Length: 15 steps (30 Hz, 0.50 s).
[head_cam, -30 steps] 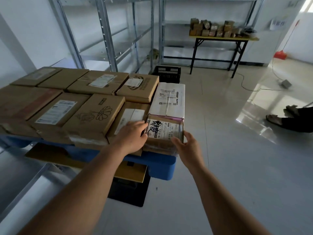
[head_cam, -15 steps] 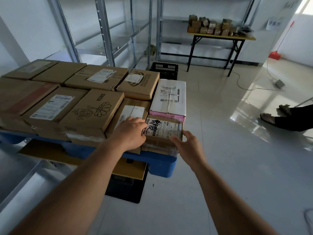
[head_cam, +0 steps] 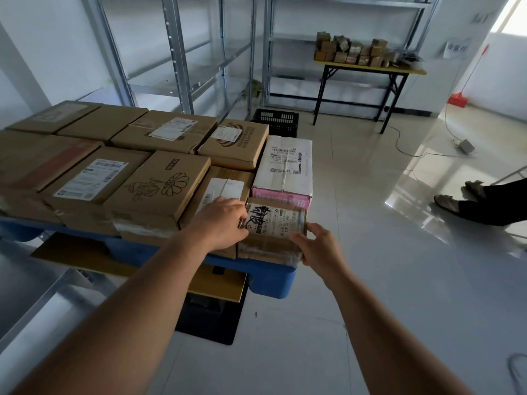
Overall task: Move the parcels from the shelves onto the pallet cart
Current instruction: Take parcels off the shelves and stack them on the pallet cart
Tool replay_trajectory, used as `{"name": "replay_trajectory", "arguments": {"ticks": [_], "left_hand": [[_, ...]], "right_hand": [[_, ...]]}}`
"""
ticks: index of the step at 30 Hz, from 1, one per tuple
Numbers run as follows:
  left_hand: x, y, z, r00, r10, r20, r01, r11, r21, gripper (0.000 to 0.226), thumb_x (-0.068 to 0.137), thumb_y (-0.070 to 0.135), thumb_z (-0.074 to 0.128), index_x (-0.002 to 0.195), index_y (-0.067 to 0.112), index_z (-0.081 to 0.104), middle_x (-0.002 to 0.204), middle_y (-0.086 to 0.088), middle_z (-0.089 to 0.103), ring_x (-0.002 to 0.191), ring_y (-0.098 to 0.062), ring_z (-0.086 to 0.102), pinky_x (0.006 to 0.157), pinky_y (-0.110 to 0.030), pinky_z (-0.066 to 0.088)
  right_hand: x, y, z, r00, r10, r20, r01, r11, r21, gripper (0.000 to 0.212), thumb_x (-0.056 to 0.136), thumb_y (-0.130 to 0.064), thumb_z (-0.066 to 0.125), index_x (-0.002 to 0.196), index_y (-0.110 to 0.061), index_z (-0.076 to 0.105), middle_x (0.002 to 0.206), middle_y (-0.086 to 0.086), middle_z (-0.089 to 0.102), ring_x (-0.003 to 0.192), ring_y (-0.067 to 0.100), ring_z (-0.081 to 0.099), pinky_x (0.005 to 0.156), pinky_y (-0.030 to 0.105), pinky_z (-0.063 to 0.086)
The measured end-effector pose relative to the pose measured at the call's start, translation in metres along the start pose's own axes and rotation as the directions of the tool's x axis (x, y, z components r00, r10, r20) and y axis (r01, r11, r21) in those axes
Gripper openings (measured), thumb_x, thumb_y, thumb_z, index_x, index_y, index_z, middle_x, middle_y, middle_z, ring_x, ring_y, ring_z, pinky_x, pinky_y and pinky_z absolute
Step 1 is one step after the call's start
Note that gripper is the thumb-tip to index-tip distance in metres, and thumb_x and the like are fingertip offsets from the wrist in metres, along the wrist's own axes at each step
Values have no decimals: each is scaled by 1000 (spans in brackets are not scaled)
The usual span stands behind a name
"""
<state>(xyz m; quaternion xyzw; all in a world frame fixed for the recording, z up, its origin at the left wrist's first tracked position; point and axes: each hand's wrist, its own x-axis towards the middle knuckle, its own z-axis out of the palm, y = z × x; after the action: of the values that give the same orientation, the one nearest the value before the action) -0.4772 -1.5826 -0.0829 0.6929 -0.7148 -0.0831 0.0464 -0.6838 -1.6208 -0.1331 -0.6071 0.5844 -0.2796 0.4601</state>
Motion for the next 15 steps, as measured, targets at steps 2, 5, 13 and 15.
{"name": "replay_trajectory", "arguments": {"ticks": [2,5,13,15], "left_hand": [[1,-1,0,1000,-3,-5,3,1000,-6,43,87,37,56,127,22,51,144,4,39,133,-17,30,107,-37,27],[3,-2,-1,1000,-8,-6,7,1000,-10,42,87,39,57,125,23,52,144,4,39,133,-16,30,105,-36,29],[3,0,-2,1000,-16,10,16,1000,-6,42,87,39,57,126,23,51,145,3,38,134,-17,29,106,-37,28],[3,-1,-3,999,-30,14,30,999,-14,42,87,39,57,125,24,52,144,3,39,133,-17,30,105,-37,29]], "right_hand": [[-2,-1,0,1000,4,18,-4,1000,11,36,89,-31,60,124,-23,56,101,5,66,69,10,55,56,25,45],[-3,-4,-4,999,11,45,-12,1000,7,33,89,-31,59,121,-22,57,99,4,66,70,11,56,61,28,48],[-4,-11,-14,970,141,200,-172,974,149,26,94,-27,52,119,-19,55,103,7,67,88,20,66,76,35,57],[-5,-13,-12,968,140,207,-174,972,156,27,95,-26,52,120,-18,54,104,8,67,89,21,68,76,37,59]]}}
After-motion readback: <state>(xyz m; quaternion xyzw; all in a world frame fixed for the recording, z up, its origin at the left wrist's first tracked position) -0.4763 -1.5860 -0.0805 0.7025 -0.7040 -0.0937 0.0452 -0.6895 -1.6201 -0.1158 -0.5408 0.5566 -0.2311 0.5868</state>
